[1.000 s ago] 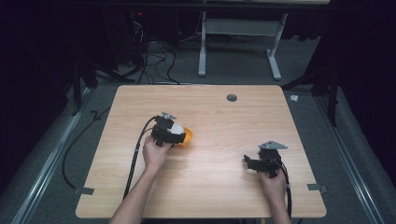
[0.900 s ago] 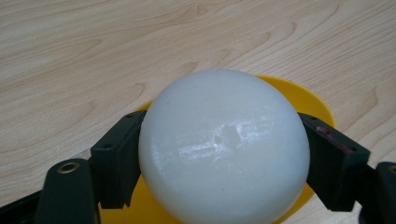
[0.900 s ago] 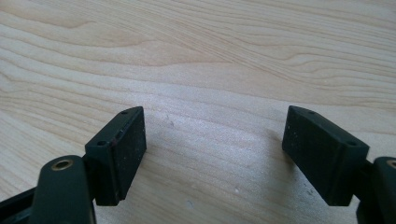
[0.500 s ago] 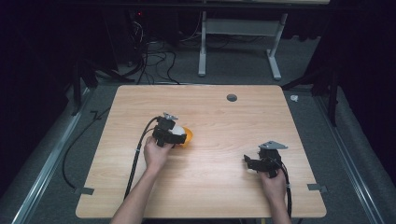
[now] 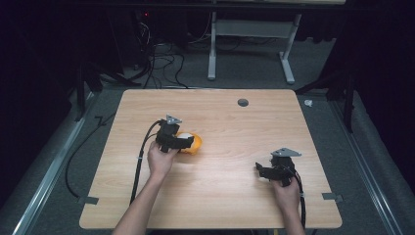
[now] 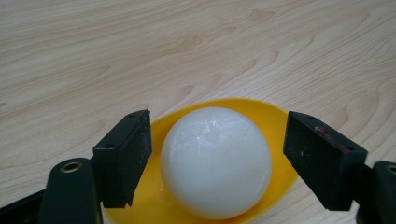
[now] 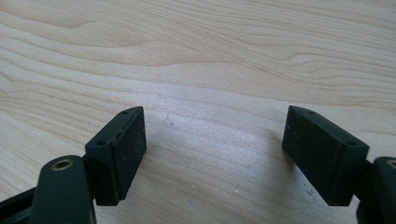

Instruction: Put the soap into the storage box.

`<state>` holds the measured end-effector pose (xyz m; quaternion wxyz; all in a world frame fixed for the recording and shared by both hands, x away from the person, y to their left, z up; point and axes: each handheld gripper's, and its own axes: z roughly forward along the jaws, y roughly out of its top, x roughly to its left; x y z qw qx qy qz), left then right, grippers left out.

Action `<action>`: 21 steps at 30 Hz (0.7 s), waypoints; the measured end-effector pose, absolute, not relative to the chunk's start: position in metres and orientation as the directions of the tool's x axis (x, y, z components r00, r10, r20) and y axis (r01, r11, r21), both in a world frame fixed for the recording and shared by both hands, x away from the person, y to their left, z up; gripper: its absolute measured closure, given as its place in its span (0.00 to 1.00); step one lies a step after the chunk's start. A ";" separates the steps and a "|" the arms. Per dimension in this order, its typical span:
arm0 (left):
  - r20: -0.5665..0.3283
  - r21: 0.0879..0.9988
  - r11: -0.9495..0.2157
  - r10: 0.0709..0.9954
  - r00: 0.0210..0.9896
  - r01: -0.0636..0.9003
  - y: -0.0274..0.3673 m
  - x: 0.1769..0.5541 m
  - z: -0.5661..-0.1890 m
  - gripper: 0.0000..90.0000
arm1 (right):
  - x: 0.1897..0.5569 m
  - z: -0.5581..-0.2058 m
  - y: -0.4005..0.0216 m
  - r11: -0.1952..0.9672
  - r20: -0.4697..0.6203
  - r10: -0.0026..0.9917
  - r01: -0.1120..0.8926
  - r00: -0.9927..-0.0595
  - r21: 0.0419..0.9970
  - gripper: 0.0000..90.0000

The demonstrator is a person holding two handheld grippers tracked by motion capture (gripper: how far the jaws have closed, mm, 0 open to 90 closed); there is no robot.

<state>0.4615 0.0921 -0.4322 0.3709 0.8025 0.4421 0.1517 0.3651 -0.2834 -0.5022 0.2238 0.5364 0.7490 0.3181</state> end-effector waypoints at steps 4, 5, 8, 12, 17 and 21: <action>-0.094 0.738 -0.328 0.815 0.571 0.590 0.095 0.458 -0.428 0.27 | 0.365 -0.502 -0.283 0.222 0.006 0.946 0.661 -0.324 0.717 0.25; -0.094 0.737 -0.330 0.814 0.573 0.589 0.095 0.458 -0.427 0.27 | 0.365 -0.502 -0.283 0.222 0.006 0.946 0.661 -0.324 0.716 0.25; -0.092 0.736 -0.336 0.811 0.578 0.588 0.097 0.456 -0.425 0.27 | 0.365 -0.502 -0.284 0.222 0.006 0.946 0.661 -0.325 0.717 0.25; -0.085 0.738 -0.343 0.807 0.584 0.581 0.101 0.453 -0.421 0.27 | 0.365 -0.502 -0.283 0.223 0.006 0.946 0.662 -0.325 0.716 0.25; -0.081 0.742 -0.343 0.807 0.585 0.576 0.105 0.450 -0.418 0.27 | 0.365 -0.502 -0.283 0.225 0.003 0.946 0.662 -0.325 0.715 0.25; -0.077 0.743 -0.348 0.803 0.590 0.571 0.109 0.446 -0.415 0.26 | 0.365 -0.502 -0.283 0.225 0.003 0.946 0.662 -0.325 0.715 0.25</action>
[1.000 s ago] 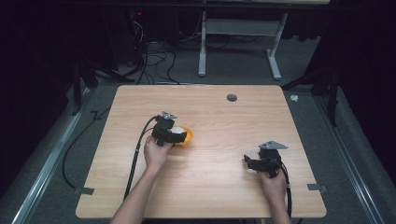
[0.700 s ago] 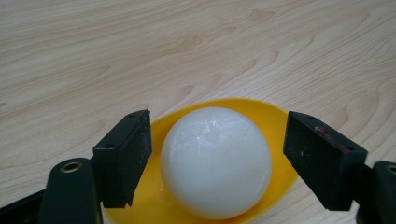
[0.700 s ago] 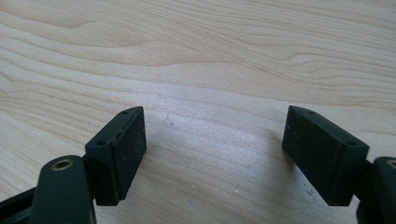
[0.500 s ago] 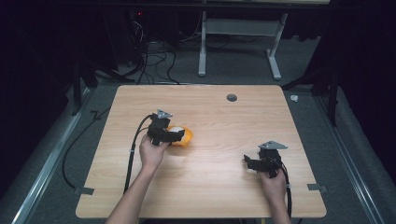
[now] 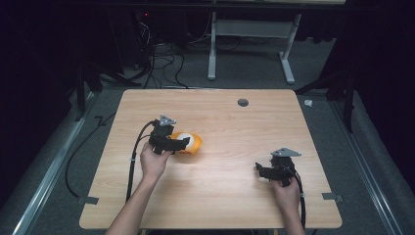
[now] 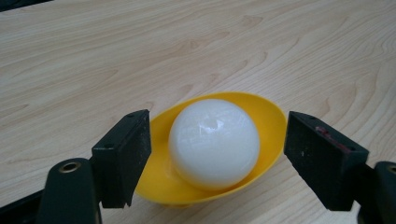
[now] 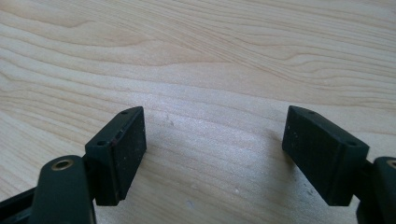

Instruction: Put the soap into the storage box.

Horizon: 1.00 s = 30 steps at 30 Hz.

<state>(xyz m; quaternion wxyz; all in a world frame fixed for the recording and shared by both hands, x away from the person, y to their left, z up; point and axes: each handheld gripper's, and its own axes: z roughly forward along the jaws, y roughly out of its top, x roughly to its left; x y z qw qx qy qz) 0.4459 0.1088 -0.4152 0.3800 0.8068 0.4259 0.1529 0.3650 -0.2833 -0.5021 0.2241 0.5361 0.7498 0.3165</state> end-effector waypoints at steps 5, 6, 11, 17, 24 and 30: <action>-0.066 0.740 -0.358 0.804 0.591 0.569 0.116 0.441 -0.414 0.26 | 0.365 -0.502 -0.283 0.223 0.005 0.946 0.662 -0.324 0.715 0.25; -0.067 0.742 -0.354 0.805 0.589 0.569 0.117 0.440 -0.413 0.26 | 0.365 -0.502 -0.283 0.223 0.006 0.946 0.661 -0.325 0.716 0.25; -0.063 0.743 -0.351 0.811 0.581 0.570 0.122 0.439 -0.412 0.26 | 0.365 -0.502 -0.284 0.225 0.004 0.945 0.660 -0.326 0.717 0.25; -0.066 0.748 -0.343 0.814 0.577 0.569 0.127 0.437 -0.411 0.26 | 0.365 -0.502 -0.284 0.224 0.005 0.945 0.660 -0.326 0.717 0.25; -0.069 0.755 -0.327 0.823 0.564 0.569 0.138 0.433 -0.412 0.26 | 0.365 -0.502 -0.284 0.224 0.005 0.945 0.660 -0.326 0.717 0.25; -0.062 0.757 -0.324 0.829 0.556 0.568 0.144 0.430 -0.410 0.27 | 0.365 -0.502 -0.283 0.224 0.005 0.946 0.662 -0.325 0.716 0.25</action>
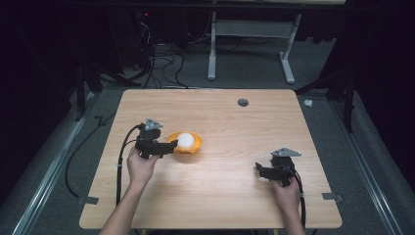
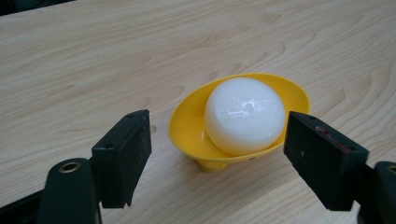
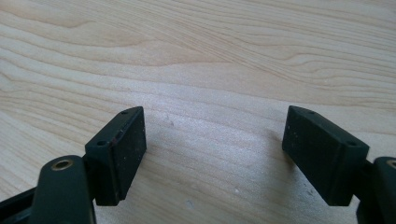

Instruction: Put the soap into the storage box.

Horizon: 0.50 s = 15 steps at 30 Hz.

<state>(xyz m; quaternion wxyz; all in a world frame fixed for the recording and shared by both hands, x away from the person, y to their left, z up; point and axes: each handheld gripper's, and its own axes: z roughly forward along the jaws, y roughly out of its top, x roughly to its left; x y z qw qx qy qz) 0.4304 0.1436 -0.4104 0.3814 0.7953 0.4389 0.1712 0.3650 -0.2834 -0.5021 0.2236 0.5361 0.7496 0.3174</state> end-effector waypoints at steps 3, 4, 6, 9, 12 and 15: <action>-0.062 0.760 -0.321 0.830 0.554 0.565 0.146 0.429 -0.408 0.27 | 0.365 -0.502 -0.283 0.225 0.004 0.946 0.662 -0.325 0.715 0.25; -0.061 0.760 -0.321 0.831 0.553 0.565 0.147 0.429 -0.408 0.26 | 0.365 -0.502 -0.283 0.225 0.003 0.946 0.662 -0.325 0.715 0.25; -0.063 0.759 -0.322 0.829 0.555 0.566 0.148 0.428 -0.408 0.27 | 0.365 -0.502 -0.283 0.225 0.003 0.946 0.662 -0.325 0.715 0.25; -0.064 0.760 -0.317 0.832 0.552 0.567 0.151 0.428 -0.408 0.28 | 0.365 -0.502 -0.283 0.225 0.003 0.946 0.662 -0.325 0.715 0.25; -0.068 0.762 -0.312 0.833 0.549 0.567 0.153 0.428 -0.407 0.28 | 0.365 -0.502 -0.283 0.224 0.004 0.946 0.662 -0.325 0.715 0.25; -0.067 0.769 -0.303 0.837 0.543 0.562 0.157 0.425 -0.404 0.28 | 0.365 -0.502 -0.283 0.224 0.004 0.946 0.662 -0.324 0.715 0.25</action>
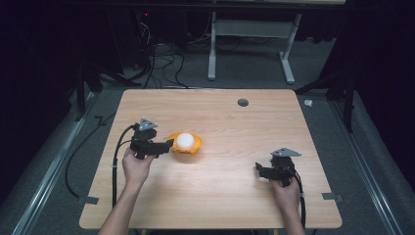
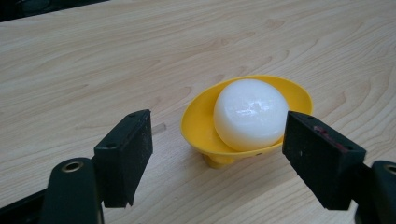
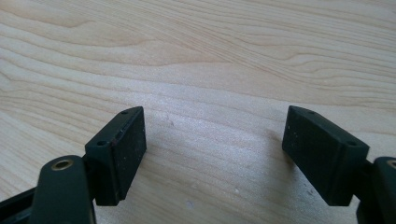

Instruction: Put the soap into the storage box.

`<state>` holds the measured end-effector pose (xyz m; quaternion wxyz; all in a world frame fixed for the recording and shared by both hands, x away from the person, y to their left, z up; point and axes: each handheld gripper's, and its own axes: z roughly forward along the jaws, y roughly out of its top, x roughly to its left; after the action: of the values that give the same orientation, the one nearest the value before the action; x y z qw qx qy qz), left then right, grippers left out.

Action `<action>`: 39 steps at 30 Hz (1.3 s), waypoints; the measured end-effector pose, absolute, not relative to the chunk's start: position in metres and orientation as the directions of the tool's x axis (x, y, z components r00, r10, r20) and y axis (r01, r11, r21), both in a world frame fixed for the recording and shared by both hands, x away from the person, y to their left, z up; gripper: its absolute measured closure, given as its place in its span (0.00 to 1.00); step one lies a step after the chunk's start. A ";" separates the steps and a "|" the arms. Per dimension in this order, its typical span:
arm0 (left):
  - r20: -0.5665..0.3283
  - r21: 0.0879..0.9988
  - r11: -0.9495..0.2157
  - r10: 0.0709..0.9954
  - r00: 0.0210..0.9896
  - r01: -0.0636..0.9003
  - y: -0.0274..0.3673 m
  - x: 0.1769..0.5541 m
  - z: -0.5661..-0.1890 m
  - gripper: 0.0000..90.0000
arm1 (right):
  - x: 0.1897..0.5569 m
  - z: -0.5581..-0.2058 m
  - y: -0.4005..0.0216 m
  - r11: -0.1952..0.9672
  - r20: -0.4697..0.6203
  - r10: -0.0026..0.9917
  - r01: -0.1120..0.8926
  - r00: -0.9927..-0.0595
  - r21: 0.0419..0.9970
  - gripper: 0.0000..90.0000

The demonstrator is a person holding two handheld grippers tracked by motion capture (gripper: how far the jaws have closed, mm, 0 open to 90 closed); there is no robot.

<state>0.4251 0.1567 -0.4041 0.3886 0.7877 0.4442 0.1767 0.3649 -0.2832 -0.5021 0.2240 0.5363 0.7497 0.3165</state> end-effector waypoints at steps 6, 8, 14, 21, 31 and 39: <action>-0.069 0.777 -0.293 0.841 0.537 0.558 0.163 0.420 -0.402 0.28 | 0.365 -0.502 -0.283 0.225 0.002 0.946 0.661 -0.324 0.715 0.25; -0.077 0.780 -0.280 0.844 0.531 0.559 0.166 0.419 -0.403 0.27 | 0.365 -0.502 -0.283 0.226 0.001 0.946 0.661 -0.324 0.716 0.25; -0.095 0.784 -0.257 0.850 0.518 0.565 0.173 0.416 -0.405 0.27 | 0.365 -0.502 -0.283 0.229 -0.002 0.945 0.660 -0.326 0.715 0.25; -0.092 0.783 -0.261 0.849 0.520 0.565 0.178 0.411 -0.406 0.27 | 0.365 -0.502 -0.282 0.234 -0.007 0.945 0.660 -0.327 0.714 0.25; -0.094 0.776 -0.267 0.847 0.523 0.572 0.183 0.405 -0.412 0.27 | 0.365 -0.502 -0.282 0.236 -0.010 0.945 0.659 -0.328 0.714 0.25; -0.111 0.778 -0.263 0.836 0.537 0.570 0.185 0.398 -0.411 0.27 | 0.365 -0.502 -0.282 0.236 -0.009 0.945 0.660 -0.328 0.713 0.25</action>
<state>0.3980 0.1849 -0.4110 0.4050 0.7774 0.4524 0.1642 0.3649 -0.2822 -0.5022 0.2278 0.5331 0.7524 0.3127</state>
